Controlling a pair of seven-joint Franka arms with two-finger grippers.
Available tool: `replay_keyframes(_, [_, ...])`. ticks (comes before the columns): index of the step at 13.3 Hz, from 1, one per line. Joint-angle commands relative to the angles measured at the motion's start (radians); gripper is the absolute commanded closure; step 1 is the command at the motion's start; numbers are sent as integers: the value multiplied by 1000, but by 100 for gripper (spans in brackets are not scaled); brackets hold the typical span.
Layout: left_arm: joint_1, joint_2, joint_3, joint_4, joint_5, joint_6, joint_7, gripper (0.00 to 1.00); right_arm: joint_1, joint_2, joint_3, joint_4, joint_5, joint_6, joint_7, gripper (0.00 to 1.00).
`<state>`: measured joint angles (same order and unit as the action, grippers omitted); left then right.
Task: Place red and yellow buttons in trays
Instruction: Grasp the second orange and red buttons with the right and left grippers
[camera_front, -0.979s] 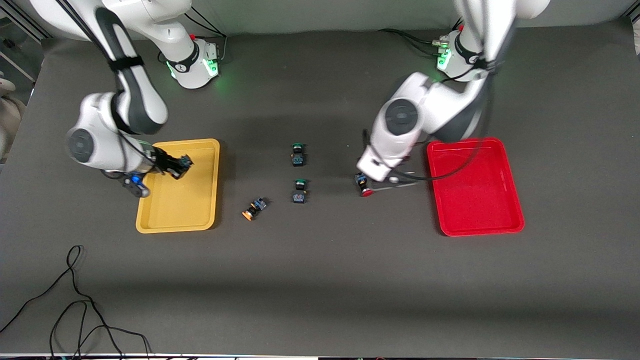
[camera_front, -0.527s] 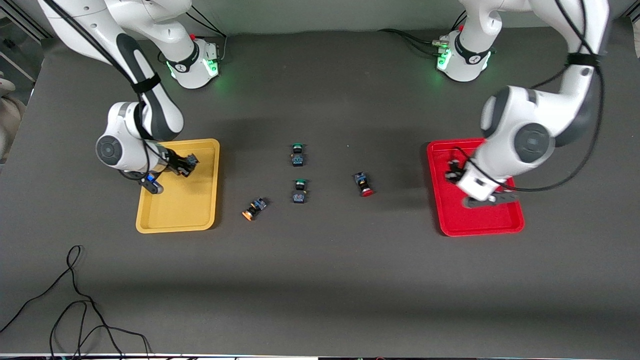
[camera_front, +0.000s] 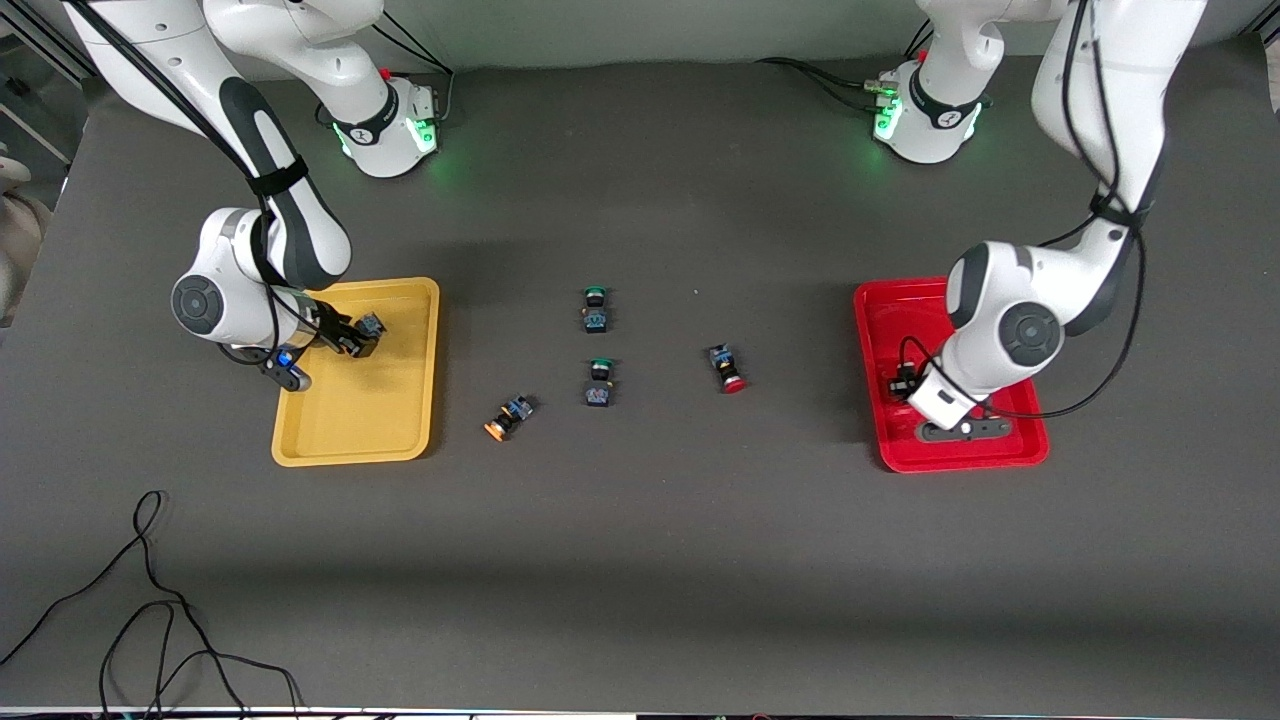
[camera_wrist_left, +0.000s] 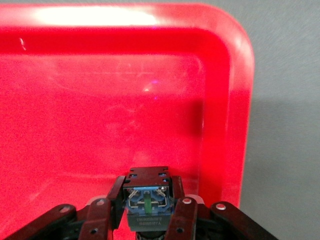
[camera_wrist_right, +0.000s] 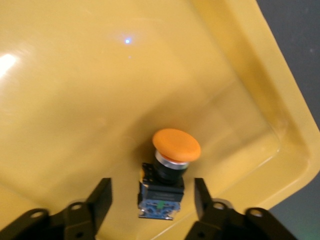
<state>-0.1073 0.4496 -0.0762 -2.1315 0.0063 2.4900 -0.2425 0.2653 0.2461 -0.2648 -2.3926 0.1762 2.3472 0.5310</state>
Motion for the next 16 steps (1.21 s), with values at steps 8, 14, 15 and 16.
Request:
replay_keyframes(8, [-44,-160,-31,189,26,-381,-146,0,15,83,293,571,8,-350,467,0])
replay_keyframes(14, [-207,-96,-131,269,26,-306,-571,0,45,376,415,741,-161,-228,800,0])
replay_keyframes(15, [-250,-60,-131,310,26,-306,-630,0,45,396,415,725,-162,-191,800,0])
replay_keyframes(16, [-290,-24,-131,344,26,-303,-674,0,43,406,415,707,-162,-160,802,0])
